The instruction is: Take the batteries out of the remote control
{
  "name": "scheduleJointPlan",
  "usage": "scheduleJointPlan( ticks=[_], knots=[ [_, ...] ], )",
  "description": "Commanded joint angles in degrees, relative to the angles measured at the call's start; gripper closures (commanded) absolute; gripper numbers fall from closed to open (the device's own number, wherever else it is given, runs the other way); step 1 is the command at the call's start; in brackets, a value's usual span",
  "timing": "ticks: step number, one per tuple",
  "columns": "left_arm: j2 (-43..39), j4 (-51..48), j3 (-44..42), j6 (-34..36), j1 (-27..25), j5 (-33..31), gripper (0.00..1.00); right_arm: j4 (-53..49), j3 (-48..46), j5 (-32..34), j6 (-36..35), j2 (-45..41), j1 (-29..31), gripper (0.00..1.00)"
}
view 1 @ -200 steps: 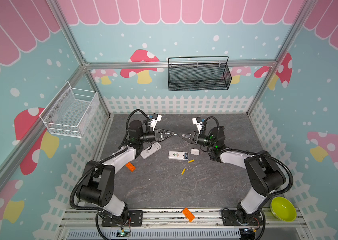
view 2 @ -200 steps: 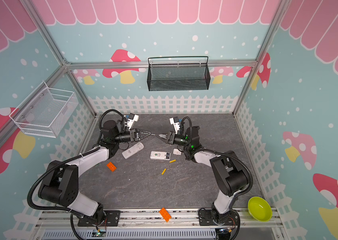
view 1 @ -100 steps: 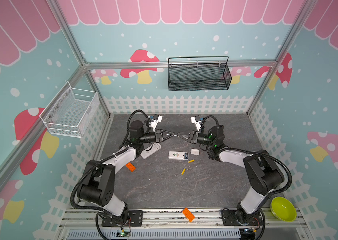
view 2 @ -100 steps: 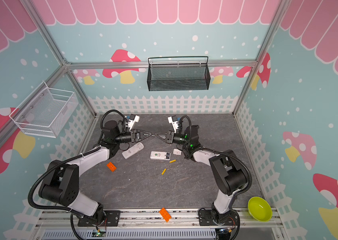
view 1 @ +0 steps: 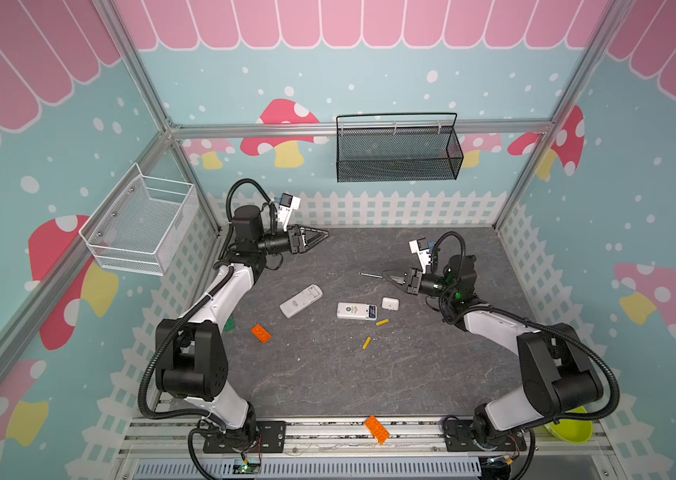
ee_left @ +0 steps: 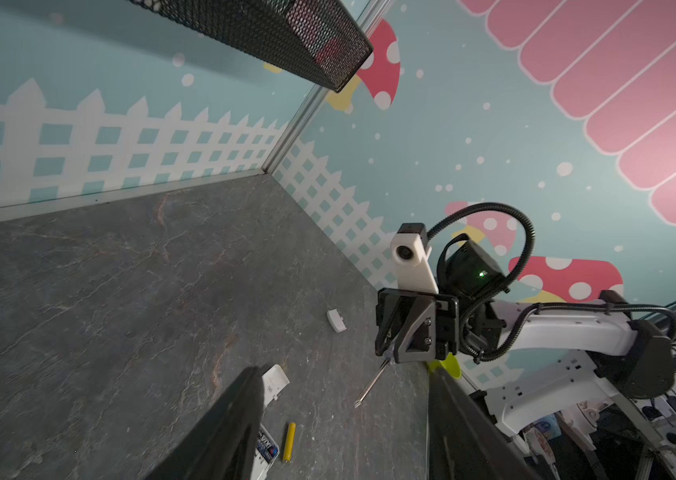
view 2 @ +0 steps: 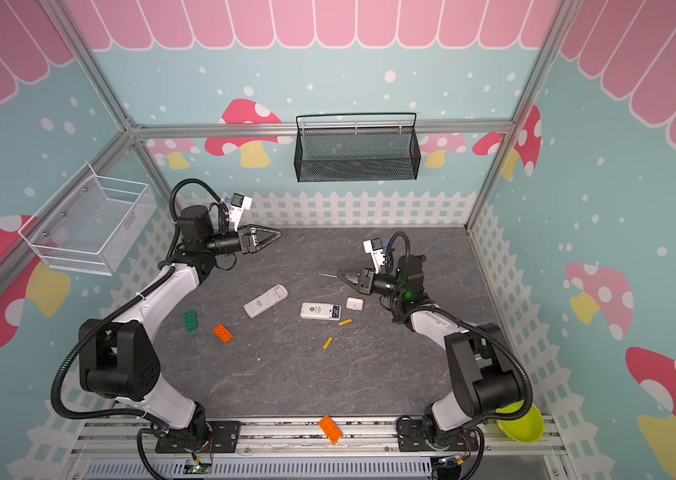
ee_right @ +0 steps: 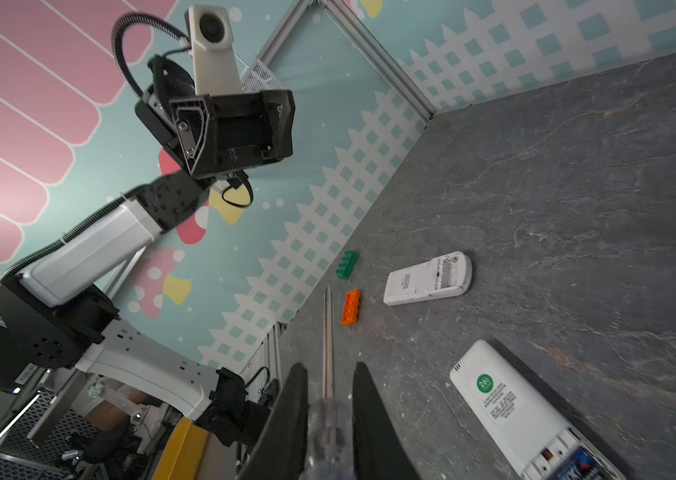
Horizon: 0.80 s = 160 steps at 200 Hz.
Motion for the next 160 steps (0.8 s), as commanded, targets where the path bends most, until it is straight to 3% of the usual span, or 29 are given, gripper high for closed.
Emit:
scheduleJointPlan(
  ticks=[1, 30, 62, 104, 160],
  knots=[
    [2.9, -25.4, 4.4, 22.5, -2.1, -6.9, 0.34, -19.9, 3.5, 1.0, -19.3, -2.9, -0.9, 1.0],
    [4.1, -28.3, 5.3, 30.5, -3.0, -6.4, 0.31, -27.6, 4.7, 2.0, -30.4, -5.0, -1.3, 1.0],
    [3.1, -36.3, 5.9, 45.6, -7.5, -3.8, 0.25, -23.9, 4.4, -2.6, -26.9, -4.2, -1.3, 1.0],
    [3.0, -38.0, 3.7, 48.4, -13.5, -2.0, 0.25, -18.5, 2.9, -5.0, -23.3, -5.1, -1.2, 1.0],
    [3.6, -38.1, 3.0, 44.4, -15.4, 3.5, 0.29, -11.1, 0.2, -10.5, -18.0, -6.6, 0.2, 1.0]
  ],
)
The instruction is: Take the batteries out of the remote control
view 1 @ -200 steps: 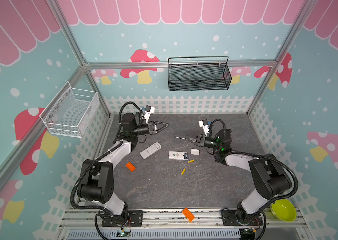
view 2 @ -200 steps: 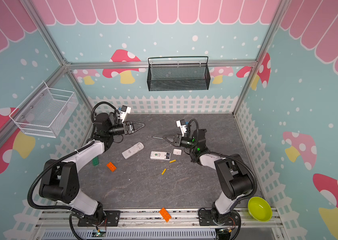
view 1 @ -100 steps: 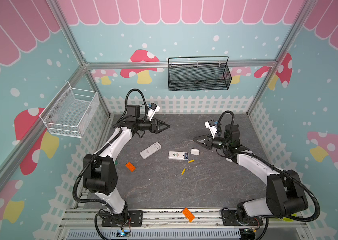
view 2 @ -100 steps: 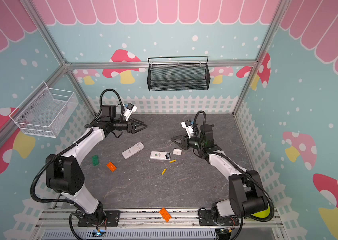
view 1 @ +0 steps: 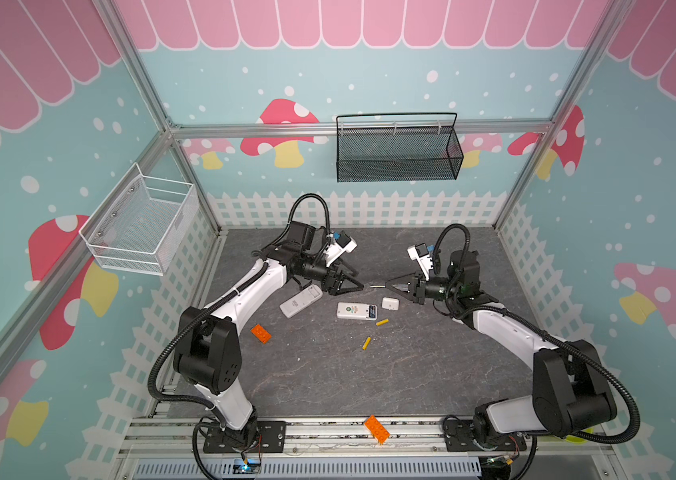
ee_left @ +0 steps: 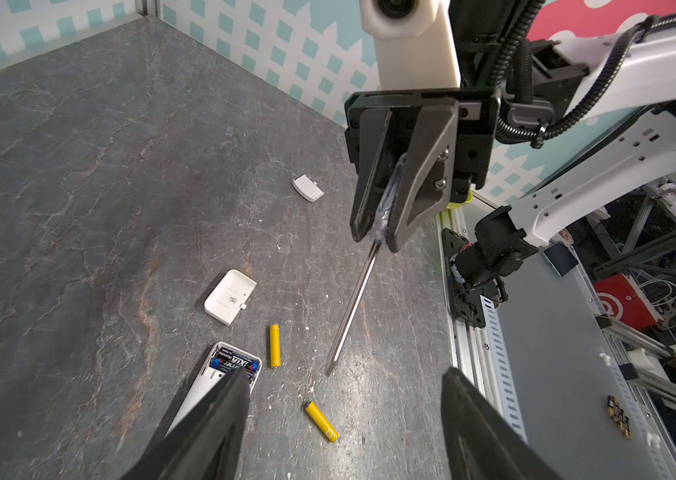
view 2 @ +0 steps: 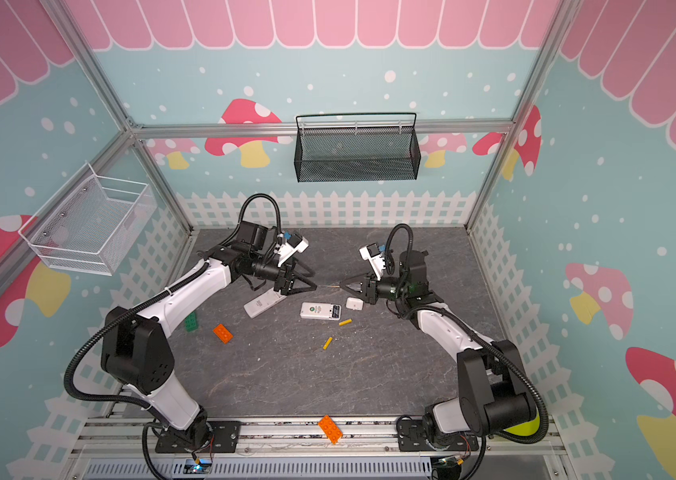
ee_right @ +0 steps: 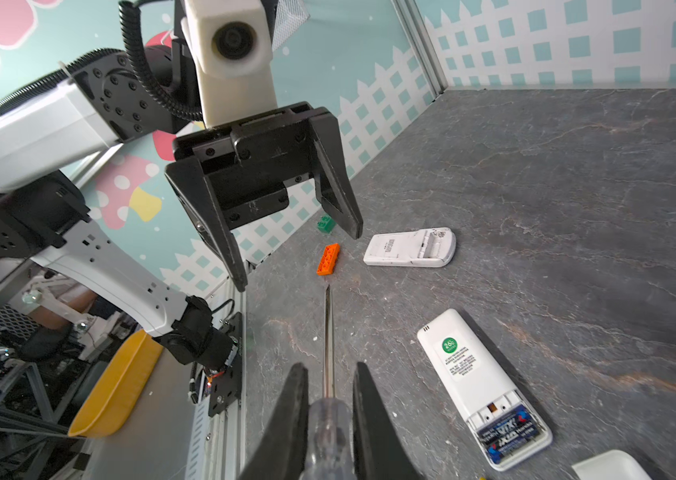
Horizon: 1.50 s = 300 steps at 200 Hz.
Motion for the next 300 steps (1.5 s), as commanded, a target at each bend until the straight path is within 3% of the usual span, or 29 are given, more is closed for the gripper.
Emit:
scheduleJointPlan(
  ticks=[1, 28, 45, 136, 148, 194, 219, 248, 300],
  knots=[
    [-0.2, -1.7, -0.8, 1.0, -0.6, 4.8, 0.29, 5.9, -1.2, -4.1, 2.7, -1.9, 1.0, 1.0],
    [0.3, -1.4, -1.3, 1.0, -2.8, 1.9, 0.35, 6.0, -1.0, -3.9, 2.6, -2.1, 1.9, 1.0],
    [0.0, -1.4, -2.1, 0.6, -3.1, 3.6, 0.38, 6.0, -0.5, -3.7, 2.7, -1.9, 2.5, 1.0],
    [0.1, 3.2, -3.8, -4.7, -5.8, 2.4, 1.0, 5.6, 1.4, -3.6, 2.1, -0.4, 3.6, 1.0],
    [0.2, 3.1, -3.8, -4.8, -5.5, 2.4, 1.0, 5.0, 1.5, -4.1, 1.2, -0.5, 3.6, 0.99],
    [-0.2, 0.0, -2.1, -2.1, -4.9, 1.0, 1.0, -3.8, 2.7, -4.2, -3.8, -1.0, 3.5, 0.67],
    [0.1, -0.8, -1.6, 0.5, -4.3, 0.6, 1.0, -7.3, 3.0, -5.3, -6.0, -0.4, 3.5, 0.61],
    [-0.1, -1.6, -1.6, 1.4, -4.4, 0.8, 1.0, -8.5, 4.2, -6.4, -6.2, 0.5, 3.5, 0.65],
    [0.1, -2.5, -0.8, 2.8, -4.5, 0.0, 1.0, -8.9, 4.4, -6.8, -7.5, 1.5, 3.6, 0.99]
  ],
)
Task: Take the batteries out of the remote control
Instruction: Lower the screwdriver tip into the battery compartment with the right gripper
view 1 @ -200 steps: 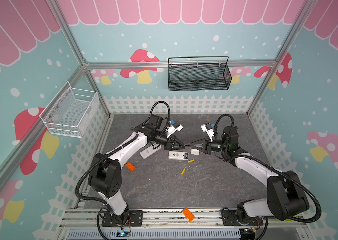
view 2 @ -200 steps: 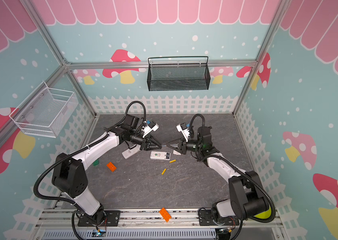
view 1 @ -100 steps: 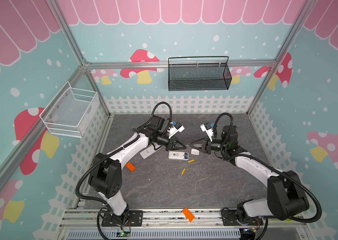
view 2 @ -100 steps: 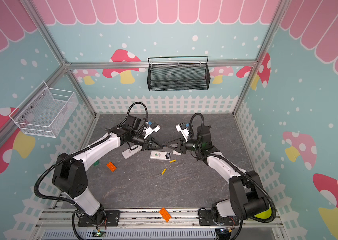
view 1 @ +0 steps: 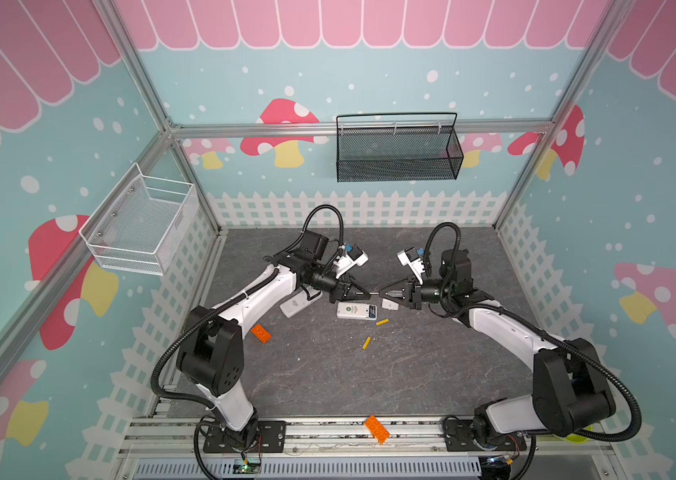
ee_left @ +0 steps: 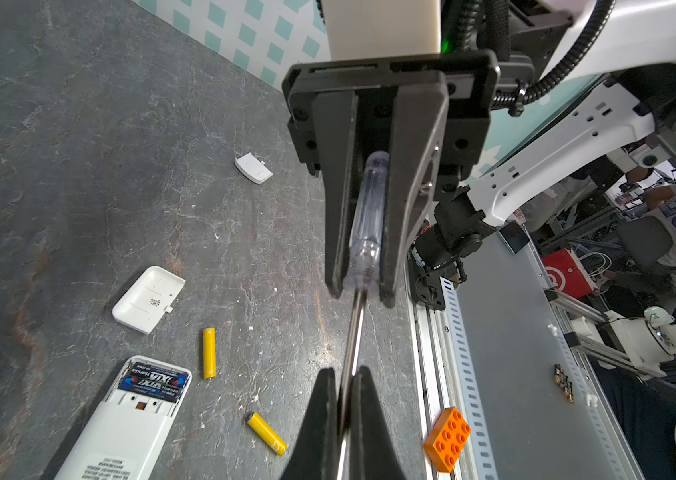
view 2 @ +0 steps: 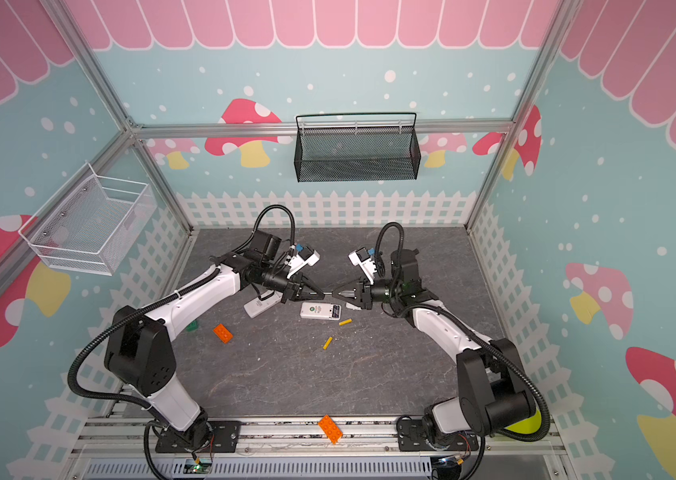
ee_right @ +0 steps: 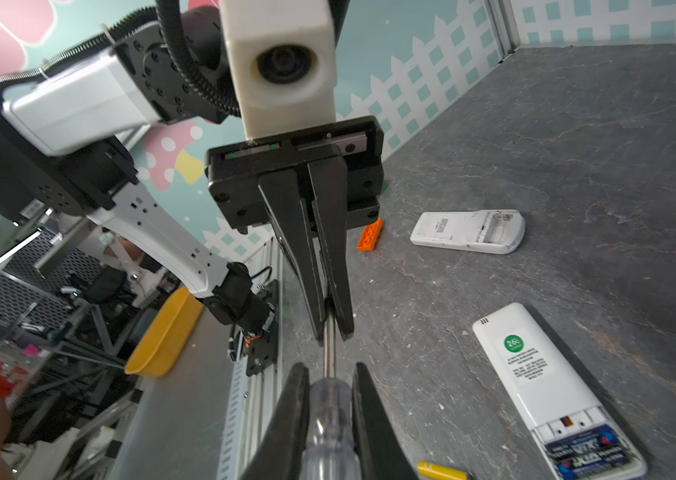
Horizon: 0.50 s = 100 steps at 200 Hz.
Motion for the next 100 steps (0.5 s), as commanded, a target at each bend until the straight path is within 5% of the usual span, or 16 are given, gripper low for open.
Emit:
scheduleJointPlan(
  ticks=[1, 8, 36, 100],
  knots=[
    [0.1, -1.4, 2.0, 2.5, 0.4, -1.6, 1.0, -0.8, 1.0, -1.7, -2.3, 0.5, 0.3, 0.99],
    [0.2, -1.4, 2.2, 3.1, 0.4, -2.4, 0.95, -1.4, 0.7, -1.3, -3.5, 0.2, 0.3, 1.0],
    [0.2, -7.8, 6.6, 11.8, 0.9, -12.0, 0.51, -9.5, 2.2, 1.6, -11.0, -1.2, -0.4, 1.0],
    [5.2, -14.7, 10.6, 31.7, 1.1, -26.7, 0.15, -30.8, 4.5, 23.6, -38.8, -3.7, -1.1, 1.0]
  ],
)
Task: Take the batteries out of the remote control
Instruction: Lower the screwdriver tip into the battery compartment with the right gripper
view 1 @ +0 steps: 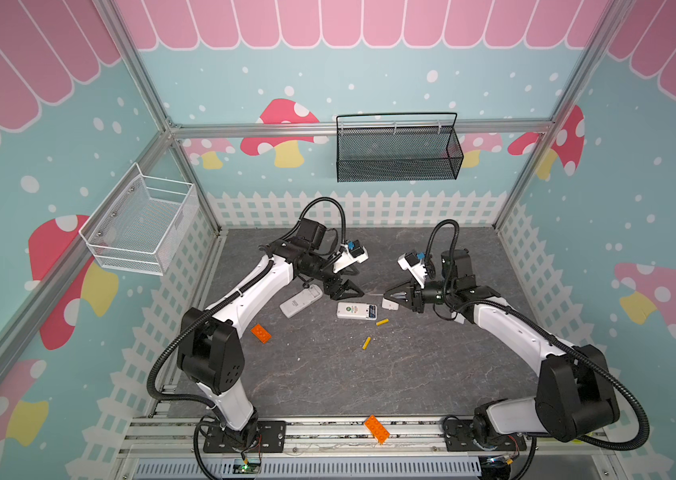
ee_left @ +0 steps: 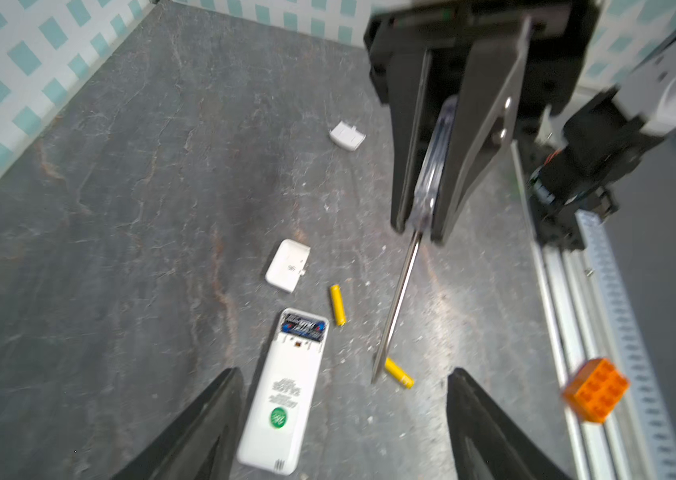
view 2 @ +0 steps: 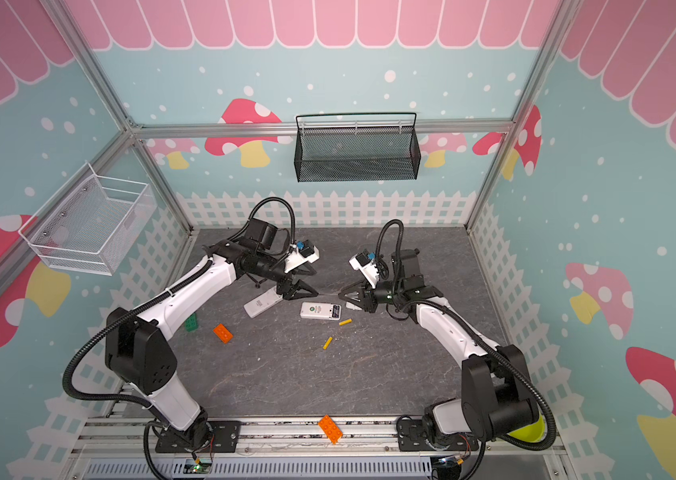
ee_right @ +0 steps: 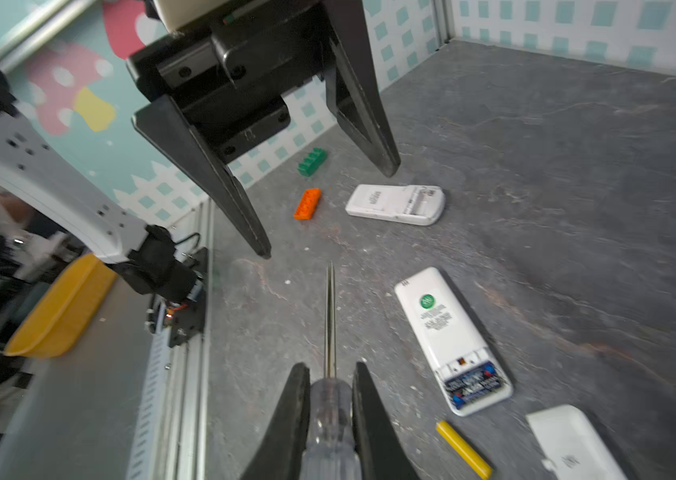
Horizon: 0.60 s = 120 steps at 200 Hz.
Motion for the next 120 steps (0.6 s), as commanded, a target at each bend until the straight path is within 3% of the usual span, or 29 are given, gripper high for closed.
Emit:
scheduleJointPlan(
  ticks=[1, 61, 120],
  knots=[
    [3.6, -4.8, 1.6, 10.8, 0.2, -6.9, 0.15, -9.1, 0.8, 10.4, -14.2, -1.1, 0.0, 1.0],
    [13.2, -5.1, 2.5, 21.7, -5.5, -18.7, 0.01, -8.8, -1.2, 19.1, -22.6, -0.4, 0.7, 1.0],
    [22.8, -4.1, 10.6, 20.0, -7.0, -19.9, 0.01, -10.0, -2.6, 20.7, -31.1, -0.1, 2.1, 1.0]
  ],
)
